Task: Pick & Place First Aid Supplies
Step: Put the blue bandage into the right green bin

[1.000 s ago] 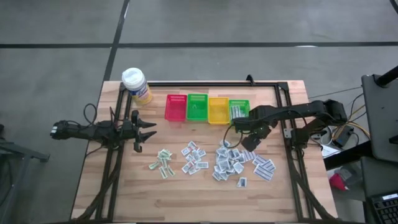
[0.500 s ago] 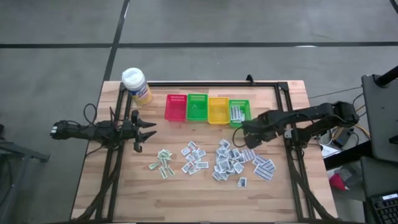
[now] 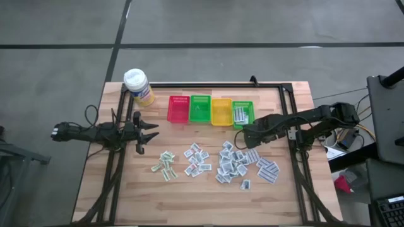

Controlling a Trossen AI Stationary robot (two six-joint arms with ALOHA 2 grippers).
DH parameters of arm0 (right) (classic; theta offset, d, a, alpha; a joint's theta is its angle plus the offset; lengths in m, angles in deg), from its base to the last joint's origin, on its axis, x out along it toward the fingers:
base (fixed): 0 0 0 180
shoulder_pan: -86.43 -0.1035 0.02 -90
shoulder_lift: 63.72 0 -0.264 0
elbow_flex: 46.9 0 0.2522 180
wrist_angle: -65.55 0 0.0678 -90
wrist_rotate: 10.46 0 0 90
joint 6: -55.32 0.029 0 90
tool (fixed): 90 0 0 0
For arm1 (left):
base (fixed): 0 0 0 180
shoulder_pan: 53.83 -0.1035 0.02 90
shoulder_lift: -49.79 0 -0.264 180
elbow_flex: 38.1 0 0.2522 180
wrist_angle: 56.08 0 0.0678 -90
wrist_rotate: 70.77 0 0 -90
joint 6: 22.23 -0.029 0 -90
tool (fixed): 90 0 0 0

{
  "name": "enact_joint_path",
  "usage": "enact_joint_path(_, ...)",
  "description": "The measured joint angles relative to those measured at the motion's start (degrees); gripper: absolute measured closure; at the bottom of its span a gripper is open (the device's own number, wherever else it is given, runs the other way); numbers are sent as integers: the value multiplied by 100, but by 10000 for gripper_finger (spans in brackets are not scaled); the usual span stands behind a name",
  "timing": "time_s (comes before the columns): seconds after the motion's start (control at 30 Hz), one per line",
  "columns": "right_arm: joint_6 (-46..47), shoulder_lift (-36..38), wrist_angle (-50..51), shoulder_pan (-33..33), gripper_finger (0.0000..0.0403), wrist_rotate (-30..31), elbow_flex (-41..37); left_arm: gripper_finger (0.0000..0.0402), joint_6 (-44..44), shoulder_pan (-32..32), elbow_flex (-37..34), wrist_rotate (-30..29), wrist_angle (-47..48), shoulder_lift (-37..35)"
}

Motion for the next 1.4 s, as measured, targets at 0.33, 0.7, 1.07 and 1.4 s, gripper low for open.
enact_joint_path(0.33, 582, -425, -171, 2, 218, 138, -124, 243, -2, 1, 0, 0, -9, -1)
enact_joint_path(0.7, 724, -517, -313, 0, 220, 137, -398, 243, 0, 2, 0, 0, -46, 0)
enact_joint_path(1.07, 189, -517, -77, -2, 218, -213, -417, 243, -2, 2, -1, 0, -60, -2)
enact_joint_path(1.4, -61, -501, -355, 2, 230, -489, -620, 243, -2, 0, -2, 2, -76, 0)
